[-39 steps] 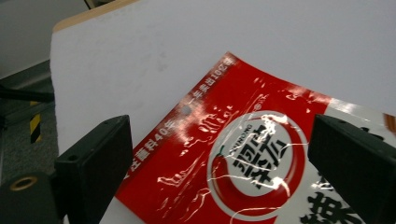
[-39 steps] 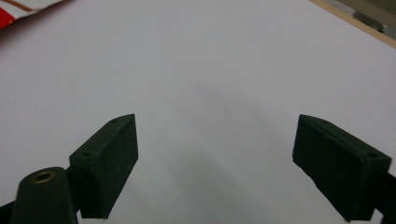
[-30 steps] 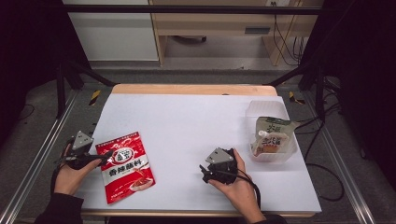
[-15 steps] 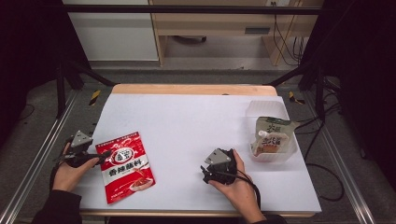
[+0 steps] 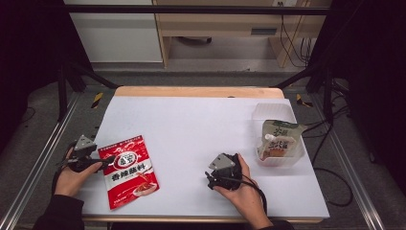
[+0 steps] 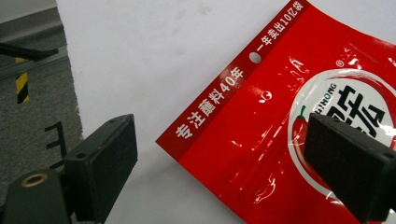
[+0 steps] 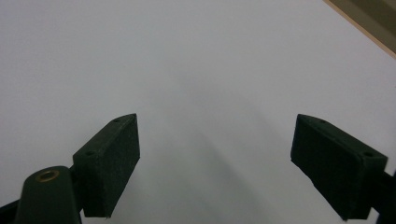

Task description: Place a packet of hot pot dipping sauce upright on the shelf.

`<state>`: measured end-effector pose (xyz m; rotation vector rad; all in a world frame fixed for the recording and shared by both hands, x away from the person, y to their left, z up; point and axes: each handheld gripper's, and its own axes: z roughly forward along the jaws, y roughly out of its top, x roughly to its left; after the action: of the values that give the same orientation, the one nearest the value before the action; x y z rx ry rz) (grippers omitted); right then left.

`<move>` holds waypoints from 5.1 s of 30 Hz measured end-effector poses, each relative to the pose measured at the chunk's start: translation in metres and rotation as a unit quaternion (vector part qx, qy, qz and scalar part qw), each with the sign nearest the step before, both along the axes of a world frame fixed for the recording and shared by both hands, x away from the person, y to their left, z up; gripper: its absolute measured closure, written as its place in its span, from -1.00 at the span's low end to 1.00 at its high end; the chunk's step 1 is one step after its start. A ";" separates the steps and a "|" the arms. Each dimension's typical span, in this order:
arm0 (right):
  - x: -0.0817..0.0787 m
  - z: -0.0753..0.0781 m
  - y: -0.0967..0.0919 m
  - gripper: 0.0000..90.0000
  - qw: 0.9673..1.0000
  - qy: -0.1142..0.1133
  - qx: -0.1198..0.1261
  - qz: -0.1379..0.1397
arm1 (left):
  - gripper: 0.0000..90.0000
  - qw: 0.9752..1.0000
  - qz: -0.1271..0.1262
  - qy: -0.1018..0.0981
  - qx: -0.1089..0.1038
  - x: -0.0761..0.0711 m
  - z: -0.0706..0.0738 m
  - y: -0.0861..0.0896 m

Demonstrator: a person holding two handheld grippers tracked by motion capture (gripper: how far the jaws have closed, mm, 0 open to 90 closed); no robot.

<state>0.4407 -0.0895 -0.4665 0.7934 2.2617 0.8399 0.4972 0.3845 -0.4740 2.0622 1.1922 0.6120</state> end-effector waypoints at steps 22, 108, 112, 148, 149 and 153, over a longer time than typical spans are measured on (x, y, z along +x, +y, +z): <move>0.000 -0.001 0.001 -0.65 1.000 0.003 -0.002 0.006 | -0.68 0.999 -0.026 0.010 -0.018 -0.004 0.003 -0.009; -0.001 -0.005 0.003 -0.66 1.000 0.013 -0.014 0.020 | 1.00 0.998 -0.020 -0.062 0.011 -0.023 0.033 -0.026; -0.001 -0.005 0.004 -0.66 1.000 0.014 -0.015 0.020 | 1.00 0.997 -0.028 -0.074 0.012 -0.026 0.039 -0.033; 0.011 0.057 0.028 -0.65 0.996 0.015 0.050 0.075 | 1.00 0.982 -0.101 -0.160 0.009 -0.030 0.115 -0.108; 0.012 0.059 0.029 -0.65 0.996 0.017 0.051 0.077 | 1.00 0.981 -0.103 -0.162 0.008 -0.030 0.117 -0.110; 0.017 0.072 0.039 -0.66 0.992 0.039 0.064 0.099 | 1.00 0.980 -0.114 -0.164 0.009 -0.030 0.123 -0.119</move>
<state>0.4573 -0.0503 -0.3948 0.6757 2.4028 1.0710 0.4675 0.2652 -0.3511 1.9805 0.7514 0.8157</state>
